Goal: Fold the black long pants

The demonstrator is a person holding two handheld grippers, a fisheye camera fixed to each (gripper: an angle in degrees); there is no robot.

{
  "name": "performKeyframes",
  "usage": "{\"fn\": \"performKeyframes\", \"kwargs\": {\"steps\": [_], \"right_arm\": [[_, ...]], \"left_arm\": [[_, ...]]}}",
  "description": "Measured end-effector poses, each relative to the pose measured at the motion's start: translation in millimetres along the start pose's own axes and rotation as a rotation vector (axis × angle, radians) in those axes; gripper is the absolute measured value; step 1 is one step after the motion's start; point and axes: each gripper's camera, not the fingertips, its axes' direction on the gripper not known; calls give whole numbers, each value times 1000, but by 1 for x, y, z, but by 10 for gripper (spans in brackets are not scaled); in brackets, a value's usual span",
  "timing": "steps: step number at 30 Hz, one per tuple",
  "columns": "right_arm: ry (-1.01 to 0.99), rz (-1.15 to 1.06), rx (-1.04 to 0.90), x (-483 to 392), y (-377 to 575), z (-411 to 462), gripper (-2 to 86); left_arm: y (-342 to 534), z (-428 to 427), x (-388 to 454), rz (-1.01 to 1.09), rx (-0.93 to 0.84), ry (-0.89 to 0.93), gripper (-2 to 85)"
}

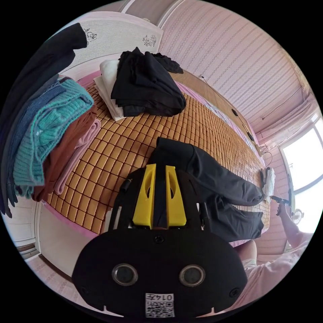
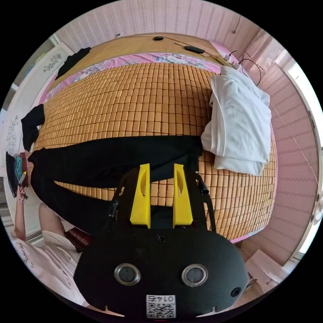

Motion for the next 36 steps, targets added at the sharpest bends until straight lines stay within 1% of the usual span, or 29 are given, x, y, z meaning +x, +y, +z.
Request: {"fn": "performKeyframes", "kwargs": {"steps": [1, 2, 4, 5, 7, 8, 9, 10, 11, 12, 13, 14, 17, 19, 22, 25, 27, 29, 32, 34, 35, 36], "right_arm": [[-13, -103, 2, -42, -20, 6, 106], [-24, -154, 4, -64, -31, 8, 106], [-95, -355, 6, -158, -71, 14, 106], [-116, -397, 13, -182, -80, 13, 106], [-190, -545, 42, -275, -106, 11, 107], [-205, -576, 44, -296, -111, 10, 107], [-230, -636, 47, -338, -117, 8, 107], [-236, -695, 50, -375, -120, 5, 107], [-231, -725, 50, -392, -121, 4, 107], [-216, -787, 51, -423, -120, 0, 107], [-199, -853, 43, -449, -117, -4, 108], [-196, -883, 37, -460, -115, -6, 108], [-266, -969, 16, -493, -104, -22, 118], [-246, -986, 31, -510, -97, -24, 124], [-189, -1005, -1, -541, -96, -7, 127], [-181, -1041, -69, -584, -100, 14, 143], [-183, -1060, -81, -611, -103, 22, 148], [-178, -1058, -74, -636, -108, 31, 150], [-117, -1022, -104, -668, -115, 61, 143], [-64, -1018, -225, -680, -110, 94, 118], [-35, -1017, -224, -681, -107, 98, 109], [-26, -1011, -162, -679, -104, 93, 65]], "left_arm": [[16, -5, -7, -5, -7, -12, 53], [24, -7, -11, -7, -12, -15, 53], [51, -5, -28, -50, -48, -30, 65], [56, -3, -33, -66, -58, -28, 73], [67, 8, -51, -166, -66, -21, 104], [68, 12, -55, -194, -67, -7, 112], [69, 20, -63, -241, -71, 12, 111], [73, 25, -71, -282, -62, -19, 75], [76, 24, -75, -290, -46, -50, 40], [81, 24, -84, -280, -26, -26, 2], [87, 21, -97, -318, -39, 64, -4], [90, 18, -102, -322, -52, 104, -5], [126, -29, -99, -229, 38, 167, -9], [168, -62, -92, -195, 95, 241, -9], [210, -69, -94, -225, 64, 289, -10], [232, -60, -103, -269, 6, 289, -10], [242, -63, -103, -273, -4, 311, -10], [250, -68, -98, -241, -23, 297, -10], [257, -73, -90, -181, -47, 229, -10], [260, -76, -89, -175, -44, 217, -10], [261, -76, -90, -177, -39, 217, -10], [262, -78, -91, -182, -27, 222, -10]]}}
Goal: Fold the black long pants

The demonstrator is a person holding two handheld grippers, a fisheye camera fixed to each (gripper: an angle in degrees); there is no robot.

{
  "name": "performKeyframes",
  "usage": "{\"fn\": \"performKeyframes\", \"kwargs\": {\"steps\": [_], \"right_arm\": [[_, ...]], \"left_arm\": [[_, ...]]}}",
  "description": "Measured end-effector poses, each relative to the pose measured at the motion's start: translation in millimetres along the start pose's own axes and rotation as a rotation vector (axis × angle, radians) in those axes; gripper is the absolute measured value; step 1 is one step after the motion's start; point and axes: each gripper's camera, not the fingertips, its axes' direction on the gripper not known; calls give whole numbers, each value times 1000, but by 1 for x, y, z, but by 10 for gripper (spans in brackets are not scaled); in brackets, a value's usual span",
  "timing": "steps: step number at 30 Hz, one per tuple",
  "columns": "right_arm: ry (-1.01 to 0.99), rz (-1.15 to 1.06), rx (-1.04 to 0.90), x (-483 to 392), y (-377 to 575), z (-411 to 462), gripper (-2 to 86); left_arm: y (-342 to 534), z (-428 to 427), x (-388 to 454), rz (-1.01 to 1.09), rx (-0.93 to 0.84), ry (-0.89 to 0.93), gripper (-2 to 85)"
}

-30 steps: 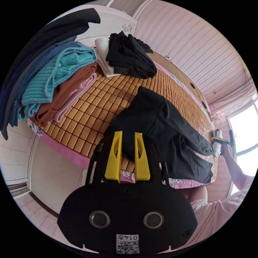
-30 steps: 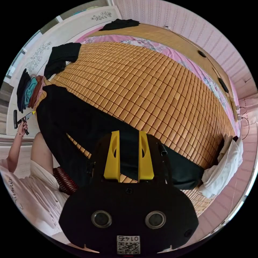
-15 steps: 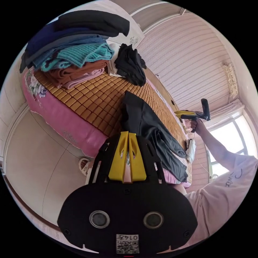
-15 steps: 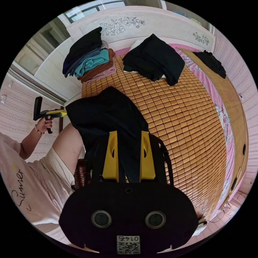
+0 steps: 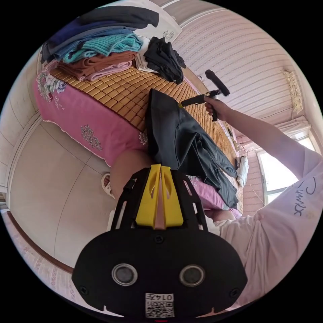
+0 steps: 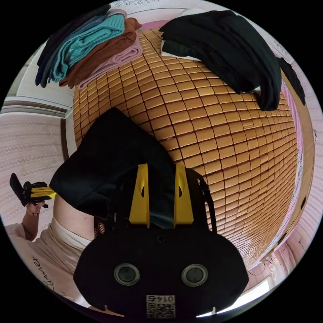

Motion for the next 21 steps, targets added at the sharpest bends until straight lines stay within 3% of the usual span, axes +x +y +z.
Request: {"fn": "performKeyframes", "kwargs": {"steps": [5, 8, 12, 13, 16, 21], "right_arm": [[24, -68, 155, 8, 34, -48, -1], [4, 41, 315, 39, 51, -90, 1], [-82, 243, 359, 72, 57, -100, 51], [-101, 267, 365, 74, 67, -98, 67], [-114, 247, 405, 66, 120, -95, 87], [-44, 296, 363, 55, 274, -65, 94]], "left_arm": [[-4, -13, -2, -2, 96, 55, -10], [-24, -40, 7, 51, 260, 126, -10], [-77, -44, -7, 21, 364, -192, -10], [-93, -34, -24, -44, 345, -263, -9], [-119, -13, -57, -135, 270, -239, -8], [-113, 0, -40, -87, 233, -212, 7]]}}
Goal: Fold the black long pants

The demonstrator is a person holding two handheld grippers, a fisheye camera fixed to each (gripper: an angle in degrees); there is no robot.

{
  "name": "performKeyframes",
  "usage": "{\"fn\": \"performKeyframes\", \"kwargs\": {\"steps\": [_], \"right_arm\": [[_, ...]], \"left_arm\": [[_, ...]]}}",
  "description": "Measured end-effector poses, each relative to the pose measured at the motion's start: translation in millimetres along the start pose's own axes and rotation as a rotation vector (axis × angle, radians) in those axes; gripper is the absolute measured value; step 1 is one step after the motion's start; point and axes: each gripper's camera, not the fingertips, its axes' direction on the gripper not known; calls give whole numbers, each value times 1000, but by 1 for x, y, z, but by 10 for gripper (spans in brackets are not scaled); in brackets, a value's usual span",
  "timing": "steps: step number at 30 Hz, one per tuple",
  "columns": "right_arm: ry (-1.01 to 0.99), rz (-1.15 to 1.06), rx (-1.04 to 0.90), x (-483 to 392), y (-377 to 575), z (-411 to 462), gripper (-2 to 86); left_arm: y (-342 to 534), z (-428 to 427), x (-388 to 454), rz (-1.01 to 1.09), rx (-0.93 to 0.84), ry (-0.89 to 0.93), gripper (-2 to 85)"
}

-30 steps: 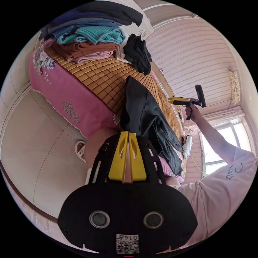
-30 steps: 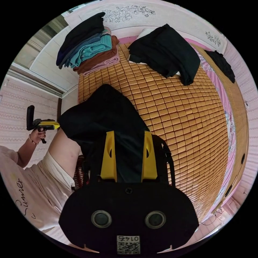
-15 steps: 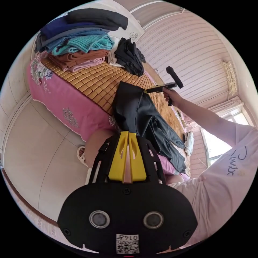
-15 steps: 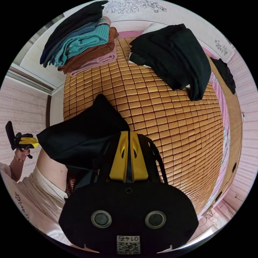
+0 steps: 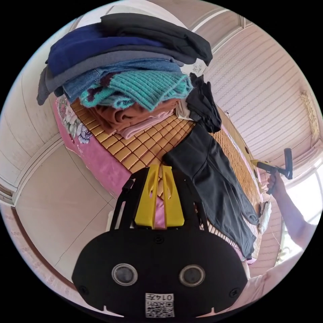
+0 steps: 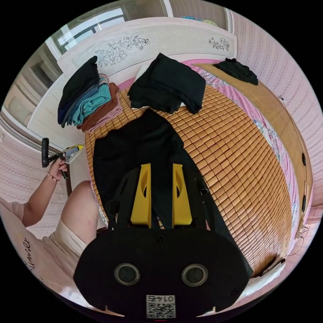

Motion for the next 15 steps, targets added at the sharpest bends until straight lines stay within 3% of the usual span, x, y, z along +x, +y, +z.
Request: {"fn": "performKeyframes", "kwargs": {"steps": [6, 11, 15], "right_arm": [[3, 468, -192, 58, 246, -14, 93], [-13, 853, -137, 74, 413, -54, 93], [1, 1103, -40, 80, 522, -84, 91]], "left_arm": [[8, 36, 40, -23, -99, 92, 78], [-5, 59, 75, -2, -163, -19, 72], [-14, 54, 82, -64, -221, 32, 16]]}}
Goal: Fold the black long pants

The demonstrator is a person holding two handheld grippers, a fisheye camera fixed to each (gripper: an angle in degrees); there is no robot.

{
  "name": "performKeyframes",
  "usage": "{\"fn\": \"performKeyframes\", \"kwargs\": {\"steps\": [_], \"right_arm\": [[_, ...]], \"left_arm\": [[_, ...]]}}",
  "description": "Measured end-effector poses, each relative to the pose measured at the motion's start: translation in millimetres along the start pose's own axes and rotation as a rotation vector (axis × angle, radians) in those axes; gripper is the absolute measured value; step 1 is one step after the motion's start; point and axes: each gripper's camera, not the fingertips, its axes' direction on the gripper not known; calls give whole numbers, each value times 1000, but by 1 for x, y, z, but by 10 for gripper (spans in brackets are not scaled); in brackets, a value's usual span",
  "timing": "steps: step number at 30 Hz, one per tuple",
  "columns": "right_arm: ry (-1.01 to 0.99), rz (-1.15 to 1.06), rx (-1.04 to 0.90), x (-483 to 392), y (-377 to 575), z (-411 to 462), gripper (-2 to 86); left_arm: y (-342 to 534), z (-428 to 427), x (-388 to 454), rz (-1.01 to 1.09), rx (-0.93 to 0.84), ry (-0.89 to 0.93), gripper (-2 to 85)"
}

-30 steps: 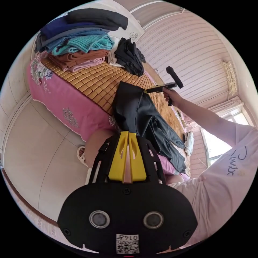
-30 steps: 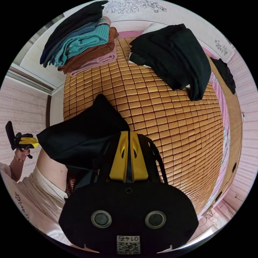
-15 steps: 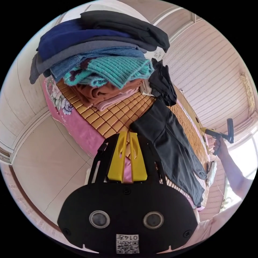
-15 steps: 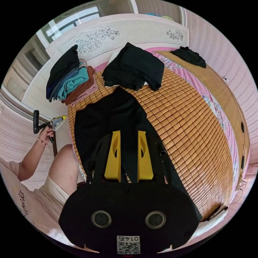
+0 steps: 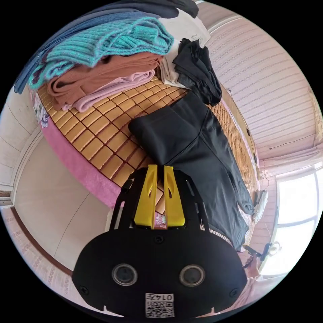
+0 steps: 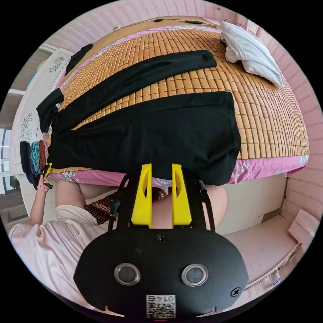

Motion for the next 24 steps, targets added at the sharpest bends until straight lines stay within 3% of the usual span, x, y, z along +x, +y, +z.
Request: {"fn": "performKeyframes", "kwargs": {"steps": [6, 9, 12, 17, 19, 24], "right_arm": [[-96, 223, 94, 104, 48, -22, 98], [-72, 222, 135, 132, 57, -35, 101], [-31, 146, 174, 143, 49, -49, 102], [8, 1, 192, 148, 15, -58, 105], [23, -28, 188, 156, 2, -58, 110], [54, -48, 171, 175, 1, -57, 100]], "left_arm": [[17, -31, 30, 37, 90, -170, 21], [21, -37, 55, 75, 55, -218, 50], [36, -55, 103, 198, 140, -291, 43], [70, -67, 207, 569, 241, -166, 28], [92, -57, 268, 780, 213, -74, 33], [140, -19, 377, 1075, 88, 114, 57]]}}
